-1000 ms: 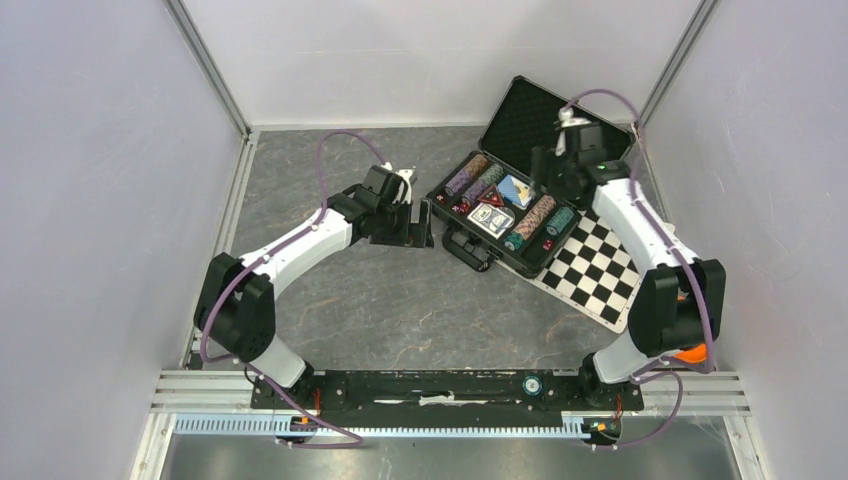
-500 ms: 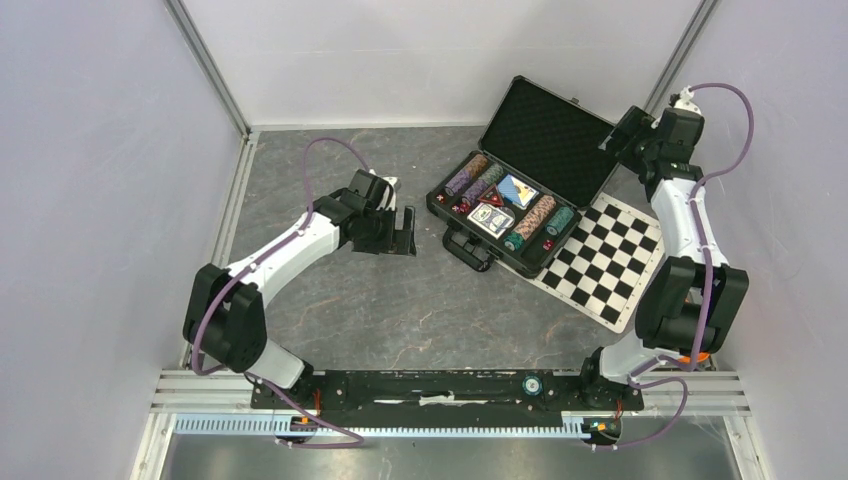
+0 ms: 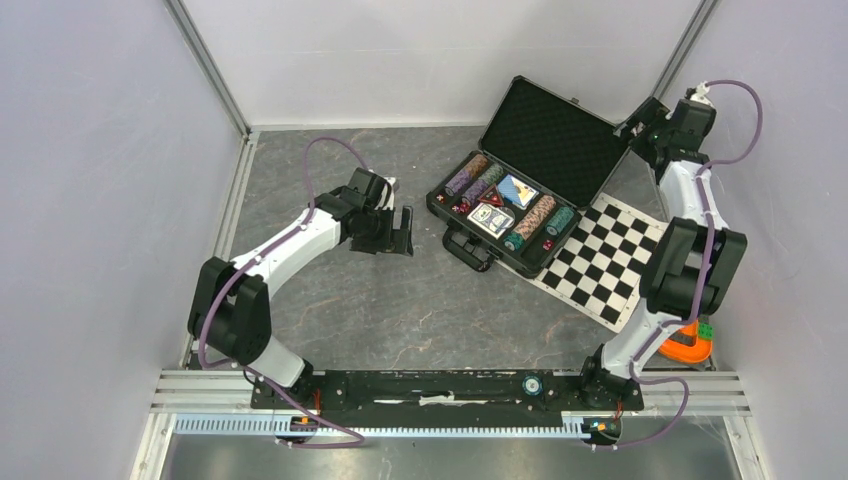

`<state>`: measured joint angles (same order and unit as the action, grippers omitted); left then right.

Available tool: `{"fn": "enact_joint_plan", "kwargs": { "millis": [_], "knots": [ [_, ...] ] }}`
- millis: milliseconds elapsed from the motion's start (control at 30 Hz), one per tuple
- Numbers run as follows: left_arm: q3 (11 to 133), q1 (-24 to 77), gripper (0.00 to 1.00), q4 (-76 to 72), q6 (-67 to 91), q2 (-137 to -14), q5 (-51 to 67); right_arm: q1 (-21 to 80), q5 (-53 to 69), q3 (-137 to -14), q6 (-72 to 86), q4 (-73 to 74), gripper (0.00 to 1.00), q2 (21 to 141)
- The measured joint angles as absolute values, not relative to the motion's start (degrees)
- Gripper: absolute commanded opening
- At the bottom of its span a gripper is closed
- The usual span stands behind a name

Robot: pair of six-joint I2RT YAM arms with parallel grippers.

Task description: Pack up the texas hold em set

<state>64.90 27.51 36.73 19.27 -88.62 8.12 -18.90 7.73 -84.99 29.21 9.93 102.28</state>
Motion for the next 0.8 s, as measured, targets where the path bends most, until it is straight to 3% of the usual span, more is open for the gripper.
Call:
{"fn": "enact_joint_plan", "kwargs": {
  "millis": [200,367,800],
  "knots": [
    [64.93,27.16,1.0,36.69,18.74,-88.62,8.19,-18.7,17.04,-87.07,31.44,4.97,0.98,109.91],
    [64.93,26.92,1.0,36.71,18.74,-88.62,8.73,-18.96,21.21,-83.88,33.34,0.4,0.97,109.58],
    [64.93,26.79,1.0,36.23,18.74,-88.62,11.29,-14.13,23.07,-62.41,27.35,-0.3,0.96,84.4]
  ]
}}
